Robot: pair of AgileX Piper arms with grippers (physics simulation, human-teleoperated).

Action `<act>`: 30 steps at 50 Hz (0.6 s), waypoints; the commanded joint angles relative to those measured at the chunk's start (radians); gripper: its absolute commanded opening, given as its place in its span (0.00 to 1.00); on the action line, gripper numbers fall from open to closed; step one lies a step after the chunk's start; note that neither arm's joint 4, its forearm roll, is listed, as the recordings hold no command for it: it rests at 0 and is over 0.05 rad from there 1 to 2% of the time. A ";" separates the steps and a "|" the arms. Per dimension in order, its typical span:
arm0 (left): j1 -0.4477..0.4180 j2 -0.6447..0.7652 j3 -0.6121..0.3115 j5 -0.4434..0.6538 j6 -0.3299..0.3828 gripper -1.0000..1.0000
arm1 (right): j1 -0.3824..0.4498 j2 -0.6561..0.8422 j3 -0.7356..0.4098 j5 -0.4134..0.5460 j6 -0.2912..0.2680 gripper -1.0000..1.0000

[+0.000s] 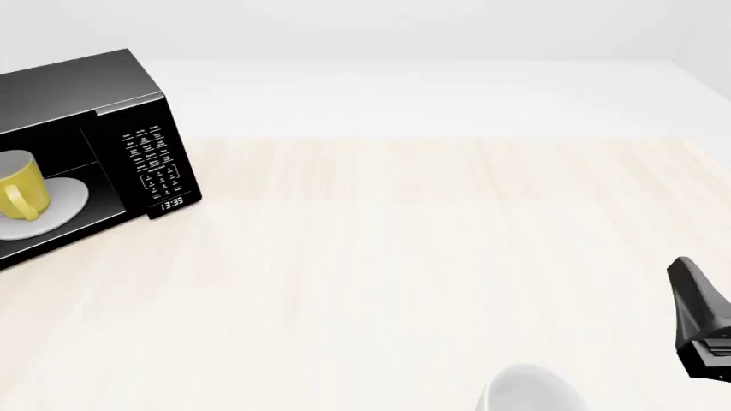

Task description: Put the yellow and white mug in the microwave and close it.

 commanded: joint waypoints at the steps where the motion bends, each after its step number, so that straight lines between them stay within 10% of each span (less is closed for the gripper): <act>1: -0.030 0.062 -0.041 0.012 -0.034 1.00 | 0.000 0.001 0.000 0.000 0.000 1.00; 30: -0.170 0.164 -0.054 0.003 -0.079 1.00 | -0.001 0.002 0.000 -0.001 0.000 1.00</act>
